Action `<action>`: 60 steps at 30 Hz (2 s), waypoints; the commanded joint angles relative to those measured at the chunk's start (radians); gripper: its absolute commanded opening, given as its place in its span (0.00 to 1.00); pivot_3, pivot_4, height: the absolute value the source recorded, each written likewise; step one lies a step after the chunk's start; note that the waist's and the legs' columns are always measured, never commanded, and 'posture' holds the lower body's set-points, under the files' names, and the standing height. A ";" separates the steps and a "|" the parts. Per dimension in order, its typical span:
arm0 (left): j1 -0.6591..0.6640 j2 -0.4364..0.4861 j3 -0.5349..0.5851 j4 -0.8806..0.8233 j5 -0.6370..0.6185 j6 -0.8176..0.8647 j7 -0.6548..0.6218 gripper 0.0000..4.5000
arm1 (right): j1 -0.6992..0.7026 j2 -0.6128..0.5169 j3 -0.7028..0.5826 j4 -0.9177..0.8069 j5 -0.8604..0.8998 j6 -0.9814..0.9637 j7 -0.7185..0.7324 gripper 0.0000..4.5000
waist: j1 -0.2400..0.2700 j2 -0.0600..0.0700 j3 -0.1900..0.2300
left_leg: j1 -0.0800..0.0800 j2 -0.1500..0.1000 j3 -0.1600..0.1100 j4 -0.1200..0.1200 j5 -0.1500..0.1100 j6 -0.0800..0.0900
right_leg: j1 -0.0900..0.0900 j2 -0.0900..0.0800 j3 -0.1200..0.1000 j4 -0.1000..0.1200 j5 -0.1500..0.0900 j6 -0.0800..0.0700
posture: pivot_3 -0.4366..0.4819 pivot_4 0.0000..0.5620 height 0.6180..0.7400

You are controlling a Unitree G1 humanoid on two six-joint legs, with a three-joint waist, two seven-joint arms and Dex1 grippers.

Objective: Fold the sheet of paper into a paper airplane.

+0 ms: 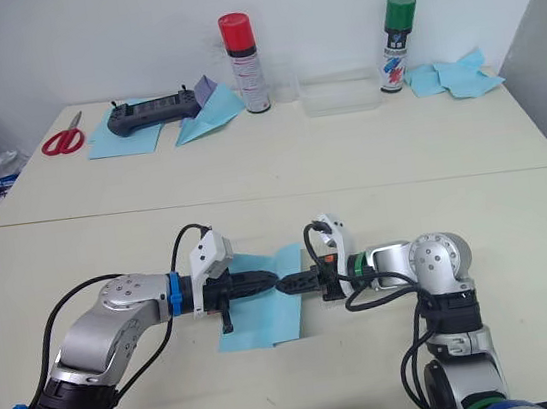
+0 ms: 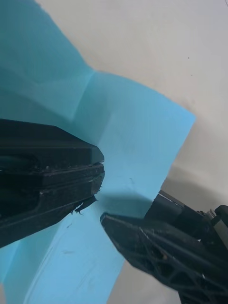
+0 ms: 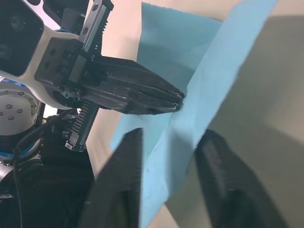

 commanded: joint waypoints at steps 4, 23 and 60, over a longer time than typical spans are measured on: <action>0.034 0.072 0.028 -0.002 0.029 -0.030 -0.018 0.00 | 0.009 0.008 -0.030 -0.022 -0.030 -0.016 -0.016 0.01 | -0.001 0.000 0.000 | 0.000 0.000 0.000 0.000 0.000 0.000 | 0.000 0.000 0.000 0.000 0.000 0.000 | 0.48 0.27 1.00; 0.026 0.018 -0.033 0.098 0.108 -0.138 -0.025 0.00 | 0.061 -0.079 -0.106 -0.088 0.050 0.012 -0.037 0.01 | 0.008 0.001 -0.001 | 0.000 -0.001 0.000 0.002 0.000 0.000 | 0.001 -0.001 0.000 0.001 0.000 0.000 | 0.48 0.27 1.00; 0.060 -0.030 -0.129 0.127 0.197 -0.203 -0.030 0.00 | 0.123 -0.346 0.067 -0.149 -0.096 -0.333 0.125 0.65 | 0.003 0.004 -0.005 | 0.004 -0.001 0.000 0.010 0.000 0.000 | 0.006 0.000 0.001 0.005 -0.002 0.005 | 0.48 0.27 1.00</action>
